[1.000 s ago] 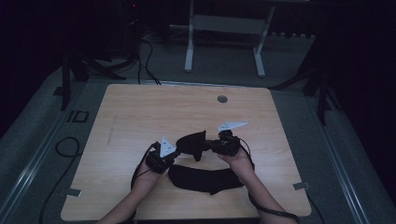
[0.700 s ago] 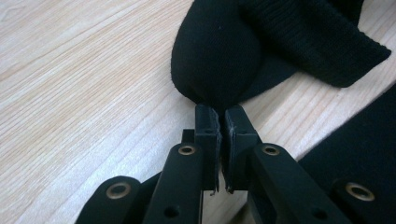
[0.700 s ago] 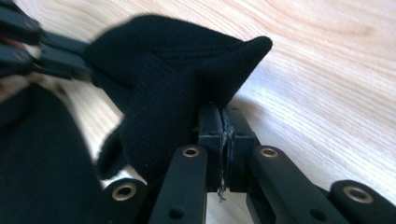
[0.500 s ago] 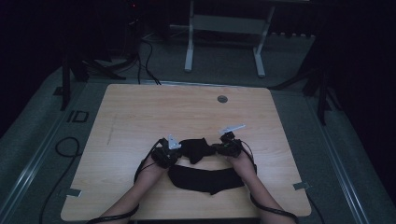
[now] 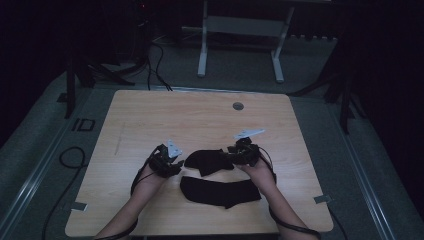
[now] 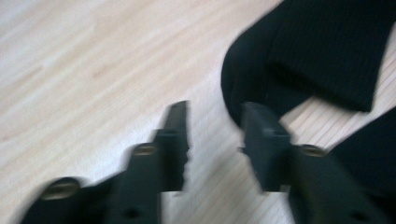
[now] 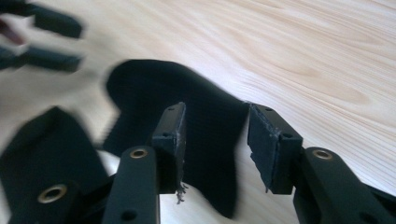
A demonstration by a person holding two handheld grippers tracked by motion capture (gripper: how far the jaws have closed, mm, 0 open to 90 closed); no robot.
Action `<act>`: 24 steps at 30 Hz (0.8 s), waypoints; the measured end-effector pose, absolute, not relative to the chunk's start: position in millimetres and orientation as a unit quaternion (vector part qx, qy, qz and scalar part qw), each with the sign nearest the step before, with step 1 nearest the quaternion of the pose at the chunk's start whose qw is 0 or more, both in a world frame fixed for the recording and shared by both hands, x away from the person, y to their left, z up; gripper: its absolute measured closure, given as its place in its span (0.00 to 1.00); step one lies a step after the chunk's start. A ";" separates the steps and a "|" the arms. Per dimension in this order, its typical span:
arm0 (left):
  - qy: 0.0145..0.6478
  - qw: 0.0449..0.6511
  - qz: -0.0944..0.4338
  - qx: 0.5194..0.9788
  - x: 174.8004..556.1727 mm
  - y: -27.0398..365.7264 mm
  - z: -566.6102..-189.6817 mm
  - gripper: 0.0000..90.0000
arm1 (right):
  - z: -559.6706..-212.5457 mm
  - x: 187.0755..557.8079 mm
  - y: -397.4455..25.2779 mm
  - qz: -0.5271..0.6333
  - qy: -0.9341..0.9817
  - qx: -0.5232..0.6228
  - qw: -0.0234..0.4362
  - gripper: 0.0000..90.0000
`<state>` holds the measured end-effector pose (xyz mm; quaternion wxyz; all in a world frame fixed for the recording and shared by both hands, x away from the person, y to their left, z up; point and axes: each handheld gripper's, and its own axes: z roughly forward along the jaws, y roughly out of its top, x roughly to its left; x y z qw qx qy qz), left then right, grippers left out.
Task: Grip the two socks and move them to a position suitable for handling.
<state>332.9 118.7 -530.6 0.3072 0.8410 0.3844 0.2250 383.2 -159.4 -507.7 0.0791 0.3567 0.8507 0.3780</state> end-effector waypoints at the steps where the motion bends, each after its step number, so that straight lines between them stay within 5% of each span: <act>1: 0.383 0.316 0.224 0.839 334.6 118.4 -527.8 0.77 | -507.1 382.0 -155.6 0.378 0.853 0.351 0.075 0.62; 2: 0.379 0.323 0.220 0.839 335.8 117.8 -526.8 0.89 | -506.8 378.5 -143.6 0.378 0.861 0.334 0.064 0.62; 5: 0.368 0.332 0.197 0.846 341.7 108.3 -527.9 0.98 | -511.1 374.8 -121.5 0.365 0.876 0.311 0.054 0.60; 13: 0.356 0.300 0.171 0.868 357.8 88.5 -553.1 1.00 | -538.1 374.1 -87.1 0.324 0.899 0.290 0.052 0.58; 17: 0.360 0.307 0.163 0.866 359.2 89.4 -557.1 1.00 | -549.4 369.2 -82.6 0.304 0.909 0.274 0.076 0.65; 21: 0.358 0.313 0.165 0.864 357.8 90.9 -558.6 1.00 | -550.5 364.8 -82.2 0.298 0.908 0.270 0.114 0.86; 24: 0.354 0.310 0.168 0.866 355.8 91.9 -558.5 1.00 | -547.8 363.5 -82.8 0.295 0.909 0.271 0.115 0.92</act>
